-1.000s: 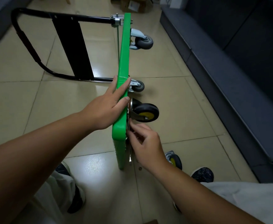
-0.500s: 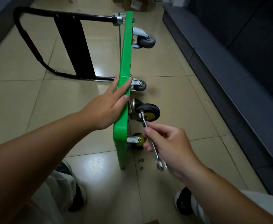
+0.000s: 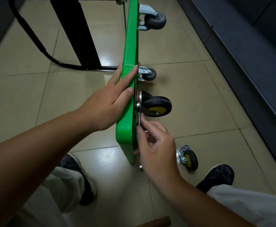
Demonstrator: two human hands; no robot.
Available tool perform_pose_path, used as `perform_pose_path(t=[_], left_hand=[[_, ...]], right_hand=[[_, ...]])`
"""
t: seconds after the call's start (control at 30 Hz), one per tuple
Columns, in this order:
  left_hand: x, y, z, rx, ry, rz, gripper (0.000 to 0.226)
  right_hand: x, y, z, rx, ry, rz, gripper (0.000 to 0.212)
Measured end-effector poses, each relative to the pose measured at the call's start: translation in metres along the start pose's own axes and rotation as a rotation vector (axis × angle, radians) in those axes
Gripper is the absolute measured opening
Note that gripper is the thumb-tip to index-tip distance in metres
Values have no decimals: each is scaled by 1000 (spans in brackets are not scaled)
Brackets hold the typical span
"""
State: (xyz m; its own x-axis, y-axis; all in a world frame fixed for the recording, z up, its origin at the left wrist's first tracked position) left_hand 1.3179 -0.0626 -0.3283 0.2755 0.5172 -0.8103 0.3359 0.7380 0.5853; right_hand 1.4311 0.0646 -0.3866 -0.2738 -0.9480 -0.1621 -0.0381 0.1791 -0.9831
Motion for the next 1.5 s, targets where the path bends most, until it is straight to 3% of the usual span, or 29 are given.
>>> perform_pose_path(t=[0.27,0.43,0.63,1.17,1.4,1.5], left_hand=[[-1,1,2,-20,-13,-10,62],[-2,2,3,-21,-25,-6,61],[-1,2,3,-22,-24,-2,61],[-1,4,6,-41,9,37,64],[2,4,4,-66,-32,6,62],[2,2,5,-69,-32,13,55]], right_hand=[[3,9,0,45,-44,-158,51],[0,15,0,36,57,-249,39],[2,17,-3,25,-4,-262,38],[14,20,-16,-217,-74,100,41],[6,0,-12,-112,-126,161,37],[5,-14,-14,33,-157,80,28]])
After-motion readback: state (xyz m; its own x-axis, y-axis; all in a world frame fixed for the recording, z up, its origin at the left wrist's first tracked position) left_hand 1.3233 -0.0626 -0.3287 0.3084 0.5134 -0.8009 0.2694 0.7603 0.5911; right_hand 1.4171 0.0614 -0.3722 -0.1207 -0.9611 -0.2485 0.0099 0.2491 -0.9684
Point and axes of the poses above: each hand's wrist, its own z-axis away from the middle knuckle, its own x-axis out of the palm, y = z × x, the point moved 6 cm from there along -z, towards the middle knuckle, and after that the axes turned 3 degrees about -x, right-handed, at the moved point
